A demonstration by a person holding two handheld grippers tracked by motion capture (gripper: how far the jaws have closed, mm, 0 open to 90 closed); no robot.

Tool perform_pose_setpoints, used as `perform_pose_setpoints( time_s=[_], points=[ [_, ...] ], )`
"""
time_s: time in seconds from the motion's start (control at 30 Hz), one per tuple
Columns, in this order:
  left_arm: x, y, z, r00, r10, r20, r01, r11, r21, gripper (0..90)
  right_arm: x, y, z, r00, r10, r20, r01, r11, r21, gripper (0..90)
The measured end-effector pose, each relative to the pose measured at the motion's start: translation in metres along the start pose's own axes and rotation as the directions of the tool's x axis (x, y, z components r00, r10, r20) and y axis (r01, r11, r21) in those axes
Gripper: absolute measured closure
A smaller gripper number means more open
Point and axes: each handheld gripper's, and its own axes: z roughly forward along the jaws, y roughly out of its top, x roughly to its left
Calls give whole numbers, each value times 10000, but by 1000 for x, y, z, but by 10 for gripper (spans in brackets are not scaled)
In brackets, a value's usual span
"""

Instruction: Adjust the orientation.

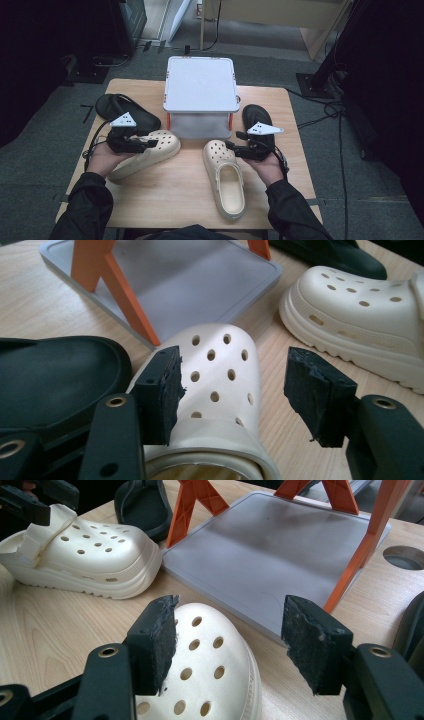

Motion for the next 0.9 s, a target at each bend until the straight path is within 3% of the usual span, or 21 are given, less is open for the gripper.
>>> perform_pose_setpoints(
  time_s=[0.23, 0.6, 0.9],
  points=[
    [5, -2, -6, 10000, 23, -69, -24, 10000, -19, 387, -1, 0, -2, 10000, 21, -42, -21, 10000, -12, 395],
    [18, -17, -28, 9984, -377, -428, 366, 9990, -276, 391, -5, 3, 2, 9997, 141, -216, -142, 9999, -40, 394],
    [28, -33, -35, 9967, -561, -589, 563, 9984, 20, 408, -4, 8, 11, 9991, 31, -419, -29, 10000, 56, 392]
  ],
)
